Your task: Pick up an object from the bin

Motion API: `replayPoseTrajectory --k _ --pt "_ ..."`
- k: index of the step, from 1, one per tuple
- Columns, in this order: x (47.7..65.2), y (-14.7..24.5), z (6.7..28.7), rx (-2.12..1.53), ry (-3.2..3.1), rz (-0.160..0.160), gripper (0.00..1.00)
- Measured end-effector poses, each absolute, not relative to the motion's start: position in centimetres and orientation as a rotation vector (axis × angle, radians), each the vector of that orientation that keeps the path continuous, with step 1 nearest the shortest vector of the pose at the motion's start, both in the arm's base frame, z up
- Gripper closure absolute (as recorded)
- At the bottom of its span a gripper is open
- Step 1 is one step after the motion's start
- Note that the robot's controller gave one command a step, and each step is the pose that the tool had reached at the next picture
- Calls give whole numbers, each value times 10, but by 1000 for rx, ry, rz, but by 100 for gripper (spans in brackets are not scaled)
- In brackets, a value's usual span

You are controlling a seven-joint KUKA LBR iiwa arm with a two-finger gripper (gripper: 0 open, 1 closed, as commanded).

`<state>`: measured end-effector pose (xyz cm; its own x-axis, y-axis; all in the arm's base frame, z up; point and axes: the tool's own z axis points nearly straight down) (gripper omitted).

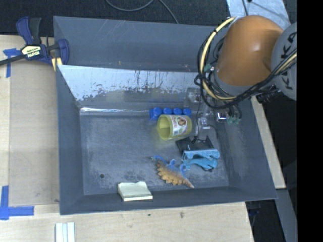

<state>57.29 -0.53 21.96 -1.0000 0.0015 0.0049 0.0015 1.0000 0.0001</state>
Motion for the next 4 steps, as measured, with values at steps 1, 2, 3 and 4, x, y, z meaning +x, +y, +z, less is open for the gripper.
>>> replayPoseTrajectory --k 1,2,3,4 --pt "574 -5 225 -2 -3145 0 0" --pt "589 11 213 -111 -3147 3 0" --pt "606 16 185 -91 -3145 -7 0" --pt "617 -14 162 17 -3149 3 0"
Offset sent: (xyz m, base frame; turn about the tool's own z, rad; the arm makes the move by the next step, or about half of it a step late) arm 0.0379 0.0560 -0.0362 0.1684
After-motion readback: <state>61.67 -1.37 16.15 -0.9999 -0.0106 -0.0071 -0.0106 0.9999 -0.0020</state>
